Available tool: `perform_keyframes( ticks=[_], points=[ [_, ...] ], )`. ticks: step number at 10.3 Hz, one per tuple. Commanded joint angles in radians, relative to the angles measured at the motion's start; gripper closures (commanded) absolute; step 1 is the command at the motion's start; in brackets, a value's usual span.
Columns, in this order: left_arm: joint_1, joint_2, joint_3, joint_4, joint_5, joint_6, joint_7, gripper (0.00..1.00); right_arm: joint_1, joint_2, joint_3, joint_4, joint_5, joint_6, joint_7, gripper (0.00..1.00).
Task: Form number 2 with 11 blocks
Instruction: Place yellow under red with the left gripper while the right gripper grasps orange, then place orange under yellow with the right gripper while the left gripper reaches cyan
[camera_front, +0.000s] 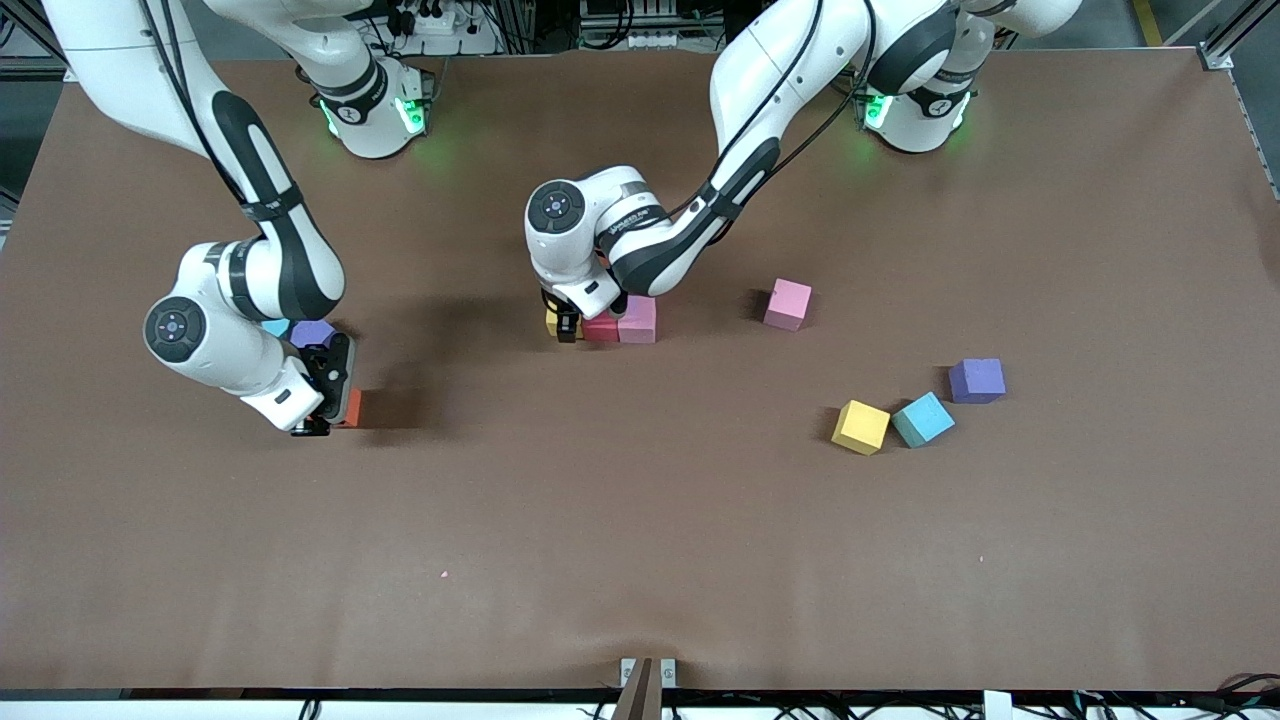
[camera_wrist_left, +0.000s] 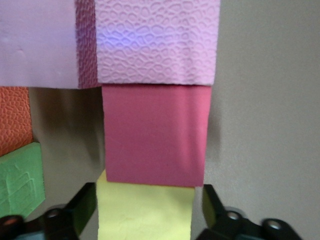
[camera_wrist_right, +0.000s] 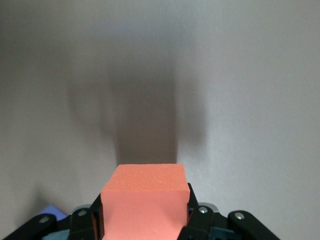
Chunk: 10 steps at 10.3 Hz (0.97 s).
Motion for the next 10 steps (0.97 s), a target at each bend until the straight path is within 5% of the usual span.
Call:
perform_keyframes(
  ticks=[1, 6, 8, 10],
  points=[
    [-0.007, -0.043, 0.002, 0.010, -0.033, -0.060, 0.025, 0.00, 0.031, -0.044, 0.042, -0.015, 0.020, -0.044, 0.183, 0.78],
    [0.027, -0.126, -0.005, 0.008, -0.019, -0.191, 0.030, 0.00, 0.049, -0.051, 0.043, -0.037, 0.079, -0.064, 0.366, 0.77],
    [0.103, -0.160, -0.006, 0.000, -0.017, -0.264, 0.089, 0.00, 0.055, -0.053, 0.043, -0.046, 0.106, -0.064, 0.453, 0.72],
    [0.181, -0.224, -0.006, -0.062, -0.016, -0.301, 0.129, 0.00, 0.087, -0.053, 0.042, -0.046, 0.104, -0.064, 0.577, 0.78]
  ],
)
